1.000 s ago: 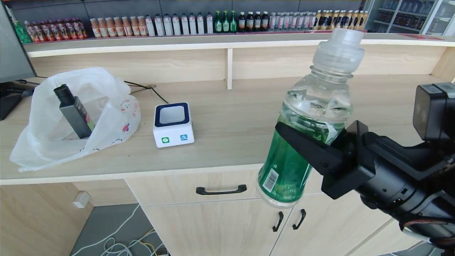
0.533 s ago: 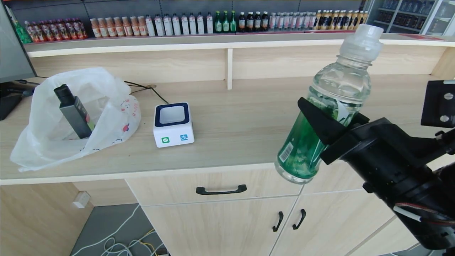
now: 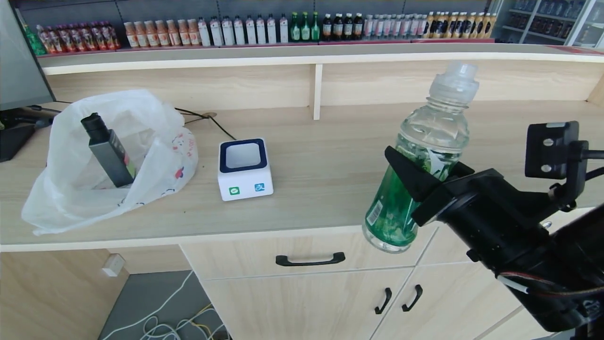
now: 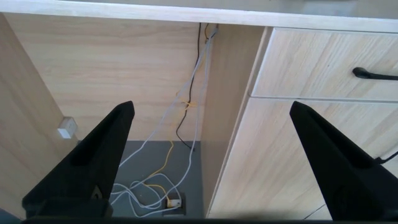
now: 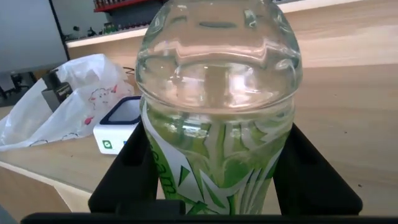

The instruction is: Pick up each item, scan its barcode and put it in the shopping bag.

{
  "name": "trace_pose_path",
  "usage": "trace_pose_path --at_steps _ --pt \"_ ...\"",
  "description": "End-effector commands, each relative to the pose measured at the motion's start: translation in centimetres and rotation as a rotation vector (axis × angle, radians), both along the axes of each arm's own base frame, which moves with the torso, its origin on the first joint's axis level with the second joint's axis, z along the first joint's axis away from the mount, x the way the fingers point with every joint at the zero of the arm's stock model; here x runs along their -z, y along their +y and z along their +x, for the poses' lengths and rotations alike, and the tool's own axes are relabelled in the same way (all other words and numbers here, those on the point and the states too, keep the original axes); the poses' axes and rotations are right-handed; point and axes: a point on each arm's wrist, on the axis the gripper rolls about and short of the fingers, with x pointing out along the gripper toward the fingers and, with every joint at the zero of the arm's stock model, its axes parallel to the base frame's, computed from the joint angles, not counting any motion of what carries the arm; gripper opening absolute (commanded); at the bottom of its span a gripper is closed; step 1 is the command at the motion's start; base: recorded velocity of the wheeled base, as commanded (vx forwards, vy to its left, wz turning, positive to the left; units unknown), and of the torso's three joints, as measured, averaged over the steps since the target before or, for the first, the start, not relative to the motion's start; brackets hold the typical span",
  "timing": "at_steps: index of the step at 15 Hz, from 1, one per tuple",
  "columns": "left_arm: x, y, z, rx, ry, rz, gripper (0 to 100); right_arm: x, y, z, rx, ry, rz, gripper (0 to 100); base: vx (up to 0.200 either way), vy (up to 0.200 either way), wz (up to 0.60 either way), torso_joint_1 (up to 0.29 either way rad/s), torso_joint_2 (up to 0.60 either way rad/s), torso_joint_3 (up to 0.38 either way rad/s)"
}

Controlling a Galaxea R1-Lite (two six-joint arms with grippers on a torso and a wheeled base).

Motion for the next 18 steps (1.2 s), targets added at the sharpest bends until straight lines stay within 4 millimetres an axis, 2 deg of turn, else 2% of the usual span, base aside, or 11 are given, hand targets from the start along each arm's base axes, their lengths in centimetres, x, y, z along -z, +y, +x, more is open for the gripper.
trace_pose_path --at_steps 1,3,10,14,16,18 --pt "0.0 0.0 0.0 -0.002 -0.001 -0.001 100 -0.1 -0.2 -0.2 0.004 -0.007 0.006 0 0.000 0.200 0.00 0.007 0.00 0.002" --pt "0.0 0.0 0.0 -0.002 -0.001 -0.001 100 0.4 -0.3 -0.3 0.003 0.008 -0.010 0 0.000 0.200 0.00 -0.002 0.00 0.002" --pt "0.0 0.0 0.0 -0.002 -0.001 -0.004 100 0.2 -0.4 -0.2 0.000 0.011 0.016 0 0.000 0.200 0.00 0.002 0.00 0.001" --pt "0.0 0.0 0.0 -0.002 -0.001 -0.004 100 1.2 -0.8 -0.7 -0.002 0.027 -0.040 0 0.000 0.200 0.00 0.001 0.00 0.001" --pt "0.0 0.0 0.0 -0.002 -0.001 -0.001 100 0.4 -0.7 -0.6 -0.002 0.000 -0.022 0 0.000 0.200 0.00 0.002 0.00 0.002" --pt "0.0 0.0 0.0 -0.002 -0.001 0.001 100 0.3 -0.7 -0.6 -0.002 -0.003 -0.018 0 0.000 0.000 0.00 0.000 0.00 0.000"
